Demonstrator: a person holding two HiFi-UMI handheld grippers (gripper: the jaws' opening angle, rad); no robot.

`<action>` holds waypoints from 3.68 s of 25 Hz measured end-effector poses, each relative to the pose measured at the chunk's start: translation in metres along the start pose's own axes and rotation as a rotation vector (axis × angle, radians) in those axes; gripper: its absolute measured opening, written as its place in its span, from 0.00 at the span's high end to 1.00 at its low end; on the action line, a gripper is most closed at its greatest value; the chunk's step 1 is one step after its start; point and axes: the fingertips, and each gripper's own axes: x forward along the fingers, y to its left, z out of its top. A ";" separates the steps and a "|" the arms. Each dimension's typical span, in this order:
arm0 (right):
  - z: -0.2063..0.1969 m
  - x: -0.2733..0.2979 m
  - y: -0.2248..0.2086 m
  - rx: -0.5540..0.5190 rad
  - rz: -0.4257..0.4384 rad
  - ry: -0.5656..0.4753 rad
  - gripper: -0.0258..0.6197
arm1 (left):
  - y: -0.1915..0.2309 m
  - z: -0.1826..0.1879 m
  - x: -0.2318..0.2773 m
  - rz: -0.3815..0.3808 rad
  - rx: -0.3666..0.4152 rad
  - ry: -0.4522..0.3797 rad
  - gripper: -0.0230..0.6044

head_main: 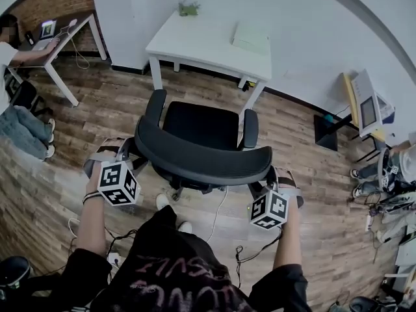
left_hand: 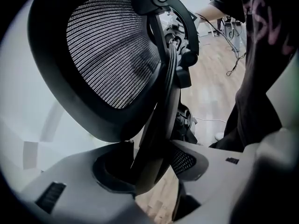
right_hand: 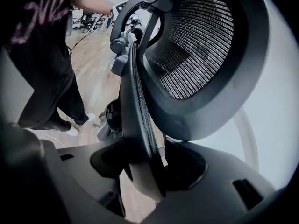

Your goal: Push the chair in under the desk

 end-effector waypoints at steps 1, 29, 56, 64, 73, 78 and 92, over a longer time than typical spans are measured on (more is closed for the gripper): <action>-0.001 0.003 -0.003 -0.002 0.000 0.004 0.59 | 0.002 0.001 0.002 -0.009 -0.004 0.005 0.58; 0.031 0.107 -0.091 0.024 -0.038 0.056 0.59 | 0.126 -0.032 0.087 0.039 0.029 -0.035 0.57; 0.053 0.197 -0.177 0.036 -0.055 0.075 0.60 | 0.234 -0.052 0.162 0.049 0.047 -0.051 0.57; 0.055 0.229 -0.206 0.026 -0.060 0.070 0.60 | 0.266 -0.055 0.188 0.064 0.041 -0.047 0.57; 0.049 0.260 -0.243 0.008 -0.063 0.051 0.60 | 0.300 -0.049 0.217 0.077 0.024 -0.026 0.57; 0.046 0.273 -0.258 -0.007 -0.064 0.042 0.61 | 0.313 -0.046 0.231 0.075 0.005 -0.013 0.56; 0.042 0.306 -0.288 -0.017 -0.054 0.059 0.61 | 0.346 -0.044 0.261 0.063 0.014 -0.011 0.56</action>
